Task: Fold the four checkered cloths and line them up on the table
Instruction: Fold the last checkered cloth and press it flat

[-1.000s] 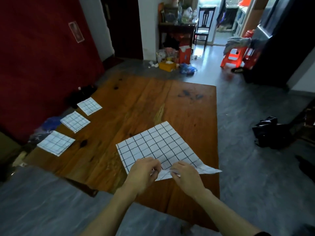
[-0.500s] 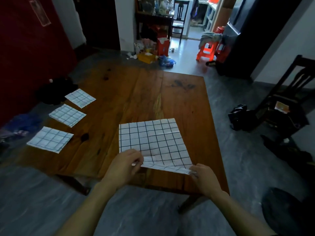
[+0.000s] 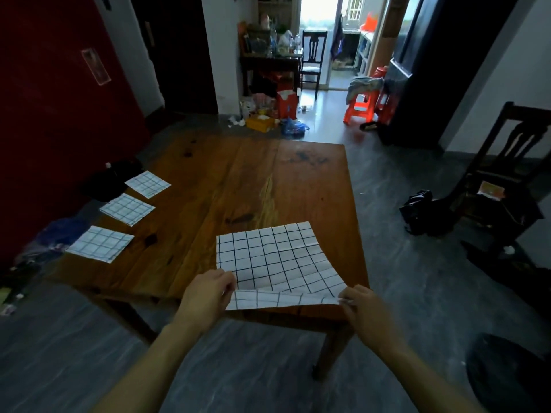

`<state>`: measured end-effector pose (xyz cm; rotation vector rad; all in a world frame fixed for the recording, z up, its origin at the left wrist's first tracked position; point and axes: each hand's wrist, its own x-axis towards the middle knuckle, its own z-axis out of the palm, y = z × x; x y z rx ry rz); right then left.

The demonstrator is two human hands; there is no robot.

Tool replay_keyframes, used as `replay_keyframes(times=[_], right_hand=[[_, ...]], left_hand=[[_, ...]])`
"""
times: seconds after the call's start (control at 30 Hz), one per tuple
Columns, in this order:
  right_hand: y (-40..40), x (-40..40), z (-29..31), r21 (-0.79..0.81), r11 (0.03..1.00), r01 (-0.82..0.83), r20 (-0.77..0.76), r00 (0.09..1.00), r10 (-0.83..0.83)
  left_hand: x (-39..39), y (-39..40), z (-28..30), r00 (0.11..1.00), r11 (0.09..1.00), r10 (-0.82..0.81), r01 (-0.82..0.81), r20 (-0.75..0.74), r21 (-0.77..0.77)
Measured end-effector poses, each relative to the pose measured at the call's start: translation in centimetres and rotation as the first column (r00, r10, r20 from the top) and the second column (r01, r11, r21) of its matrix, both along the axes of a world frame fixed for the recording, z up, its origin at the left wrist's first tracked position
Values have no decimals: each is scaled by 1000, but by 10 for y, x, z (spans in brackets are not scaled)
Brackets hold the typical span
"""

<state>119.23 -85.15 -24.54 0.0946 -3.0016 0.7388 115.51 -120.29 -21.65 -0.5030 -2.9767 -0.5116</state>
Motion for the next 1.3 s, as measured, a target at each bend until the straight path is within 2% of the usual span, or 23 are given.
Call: replay_keyframes(times=[0.23, 0.43, 0.67, 0.9, 1.3], right_hand=[[25, 31, -15, -52, 999, 7, -37, 999, -9], [3, 7, -3, -88, 996, 28, -86, 996, -35], [-12, -66, -7, -52, 996, 75, -91, 993, -79], [-17, -130, -6, 33, 983, 180, 38, 983, -181], [-16, -221, -47, 43, 970, 240, 137, 960, -244]], left_hand=[[36, 25, -6, 997, 996, 78, -79, 27, 30], [20, 20, -6, 988, 983, 151, -152, 12, 103], [-52, 9, -19, 986, 974, 163, -166, 33, 151], [-130, -7, -32, 986, 970, 137, -154, 99, 187], [-238, 7, -64, 980, 994, 106, -107, 170, -2]])
